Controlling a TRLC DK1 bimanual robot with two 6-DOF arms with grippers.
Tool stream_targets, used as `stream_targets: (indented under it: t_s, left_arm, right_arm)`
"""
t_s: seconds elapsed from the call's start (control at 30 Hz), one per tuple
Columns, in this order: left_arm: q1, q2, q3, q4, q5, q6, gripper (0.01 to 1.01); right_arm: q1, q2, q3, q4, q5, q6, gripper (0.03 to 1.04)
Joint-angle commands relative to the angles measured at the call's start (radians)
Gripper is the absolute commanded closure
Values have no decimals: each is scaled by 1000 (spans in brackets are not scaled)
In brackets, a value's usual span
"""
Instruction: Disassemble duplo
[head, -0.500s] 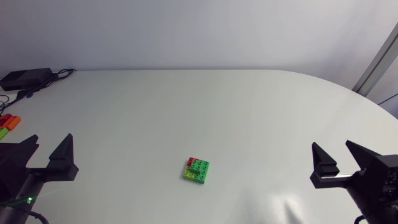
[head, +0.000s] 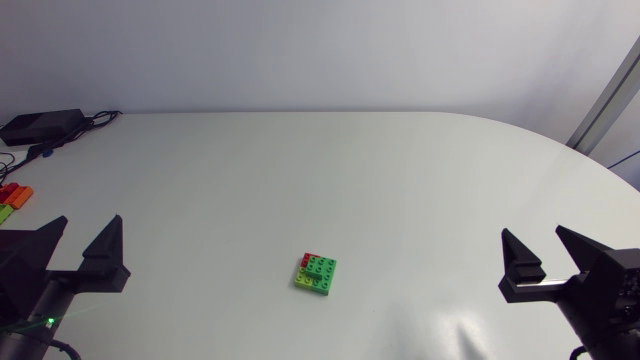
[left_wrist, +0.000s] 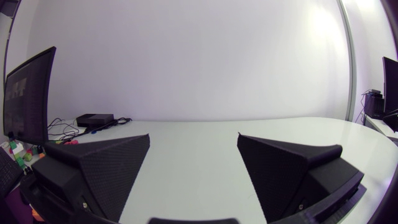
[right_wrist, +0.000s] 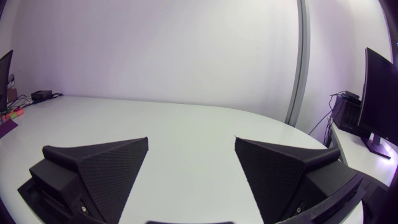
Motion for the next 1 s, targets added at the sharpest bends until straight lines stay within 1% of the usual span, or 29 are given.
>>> stream_targets:
  t_s: [0.0,0.17,0.33,0.4,0.5,0.6,0.67,0.77,0.87,0.97]
  left_arm:
    - [-16,-18,-22,1,12,-27,51]
    - [-14,-18,-22,3,12,-27,51]
    - [-60,-19,-20,-2,18,-21,52]
    - [-71,-19,-13,1,18,-13,56]
    - [-74,-15,76,-39,16,-8,90]
    - [-78,31,161,-53,16,-2,90]
    - [-95,126,239,-73,18,-10,92]
    - [-134,271,345,-109,16,-33,92]
    - [-169,390,405,-111,16,-36,92]
    - [-226,547,463,-116,16,-30,92]
  right_arm:
    - [-2,-8,-33,-28,10,23,59]
    - [3,-9,-33,-28,8,26,59]
    - [76,-11,-33,-35,4,22,59]
    - [85,-11,-22,-35,4,22,59]
    - [81,-6,18,-39,4,22,59]
    - [87,7,72,-37,1,22,59]
    - [107,67,128,-43,-5,25,61]
    - [124,236,243,-68,-4,57,67]
    - [125,399,339,-95,-5,75,67]
    - [131,515,401,-117,-65,100,67]
